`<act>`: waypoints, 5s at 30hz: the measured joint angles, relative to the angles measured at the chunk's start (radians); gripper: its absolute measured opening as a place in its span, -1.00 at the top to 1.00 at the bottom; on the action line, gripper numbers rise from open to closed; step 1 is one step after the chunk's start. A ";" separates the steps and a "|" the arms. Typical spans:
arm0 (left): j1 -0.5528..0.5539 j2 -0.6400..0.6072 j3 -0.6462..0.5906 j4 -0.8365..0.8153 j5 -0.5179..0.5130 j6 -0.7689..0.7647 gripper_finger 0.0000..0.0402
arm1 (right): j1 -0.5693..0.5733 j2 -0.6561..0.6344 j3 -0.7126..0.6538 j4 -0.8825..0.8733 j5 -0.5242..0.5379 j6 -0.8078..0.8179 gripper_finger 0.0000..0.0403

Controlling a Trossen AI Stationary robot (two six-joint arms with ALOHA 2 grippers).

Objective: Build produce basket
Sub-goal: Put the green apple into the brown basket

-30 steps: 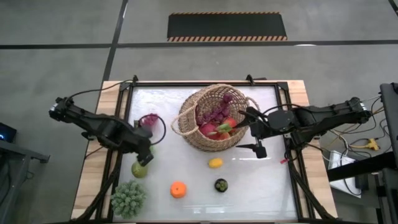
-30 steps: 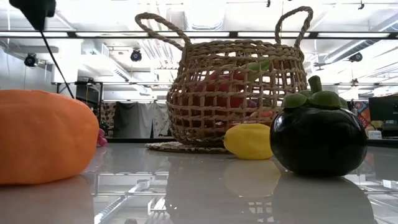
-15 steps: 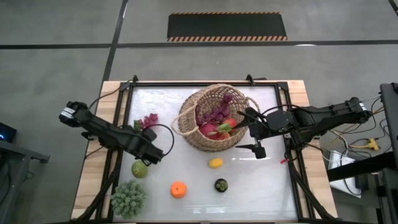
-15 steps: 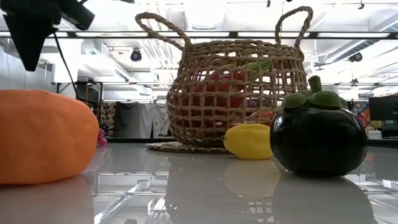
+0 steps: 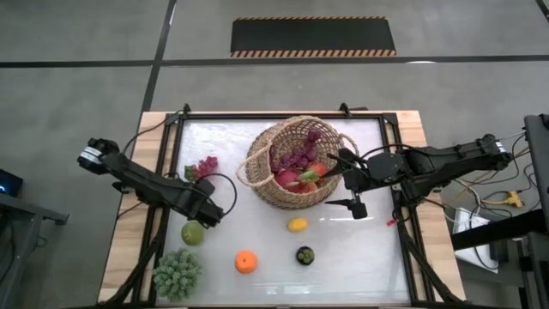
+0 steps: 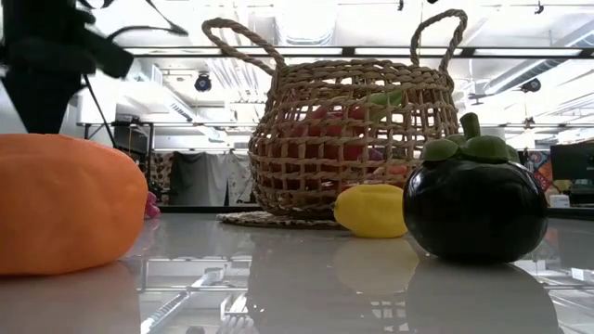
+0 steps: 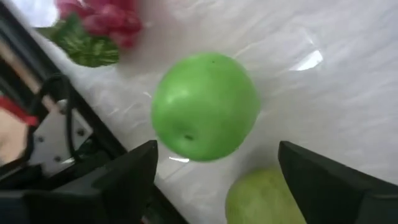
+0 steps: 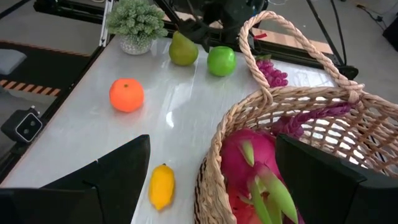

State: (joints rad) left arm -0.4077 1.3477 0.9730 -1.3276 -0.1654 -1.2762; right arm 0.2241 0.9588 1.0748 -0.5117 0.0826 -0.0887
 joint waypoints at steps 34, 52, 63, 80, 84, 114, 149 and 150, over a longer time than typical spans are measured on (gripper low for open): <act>0.001 -0.013 -0.194 0.170 -0.155 -0.002 -0.59 | 0.000 0.000 0.000 -0.008 -0.001 0.000 -0.62; 0.005 -0.055 -0.123 0.168 -0.132 -0.047 -0.58 | 0.000 0.000 0.000 0.001 -0.002 0.011 -0.62; 0.015 -0.119 -0.172 0.168 -0.127 -0.090 -0.58 | 0.000 0.000 0.000 -0.003 -0.002 0.010 -0.62; 0.016 -0.172 -0.204 0.183 -0.127 -0.133 -0.58 | 0.000 0.000 0.000 0.029 -0.003 0.053 -0.63; 0.020 -0.173 -0.230 0.221 -0.127 -0.133 -0.58 | 0.000 0.000 0.000 0.018 -0.003 0.063 -0.63; 0.022 -0.179 -0.162 0.270 -0.226 0.015 -0.25 | 0.000 0.000 -0.004 0.015 -0.002 0.053 -0.63; -0.030 -0.255 -0.230 1.924 -0.381 1.712 -0.24 | -0.002 0.299 -0.254 1.178 0.015 -0.394 -0.63; -0.026 -0.255 -0.258 2.002 -0.380 1.727 -0.24 | -0.002 0.310 -0.249 1.197 0.029 -0.402 -0.62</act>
State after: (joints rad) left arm -0.4338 1.0925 0.7153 0.6741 -0.5458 0.4508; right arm 0.2218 1.2686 0.8256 0.6848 0.1120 -0.4911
